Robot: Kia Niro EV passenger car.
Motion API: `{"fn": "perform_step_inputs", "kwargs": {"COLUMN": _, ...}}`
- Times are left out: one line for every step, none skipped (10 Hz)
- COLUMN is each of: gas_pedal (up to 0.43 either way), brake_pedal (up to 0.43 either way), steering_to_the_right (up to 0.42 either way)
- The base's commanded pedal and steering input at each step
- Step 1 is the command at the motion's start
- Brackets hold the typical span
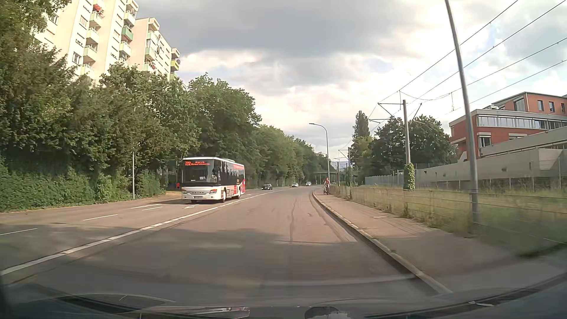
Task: Follow the waypoints while adhering to traffic rules and regulations
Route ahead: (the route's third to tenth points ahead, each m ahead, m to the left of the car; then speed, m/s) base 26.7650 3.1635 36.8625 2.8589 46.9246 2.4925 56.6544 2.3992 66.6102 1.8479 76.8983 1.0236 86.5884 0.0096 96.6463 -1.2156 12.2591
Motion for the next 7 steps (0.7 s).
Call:
{"fn": "perform_step_inputs", "kwargs": {"gas_pedal": 0.177, "brake_pedal": 0.0, "steering_to_the_right": 0.001}}
{"fn": "perform_step_inputs", "kwargs": {"gas_pedal": 0.177, "brake_pedal": 0.0, "steering_to_the_right": 0.001}}
{"fn": "perform_step_inputs", "kwargs": {"gas_pedal": 0.177, "brake_pedal": 0.0, "steering_to_the_right": 0.001}}
{"fn": "perform_step_inputs", "kwargs": {"gas_pedal": 0.177, "brake_pedal": 0.0, "steering_to_the_right": 0.001}}
{"fn": "perform_step_inputs", "kwargs": {"gas_pedal": 0.177, "brake_pedal": 0.0, "steering_to_the_right": 0.001}}
{"fn": "perform_step_inputs", "kwargs": {"gas_pedal": 0.177, "brake_pedal": 0.0, "steering_to_the_right": 0.001}}
{"fn": "perform_step_inputs", "kwargs": {"gas_pedal": 0.177, "brake_pedal": 0.0, "steering_to_the_right": 0.001}}
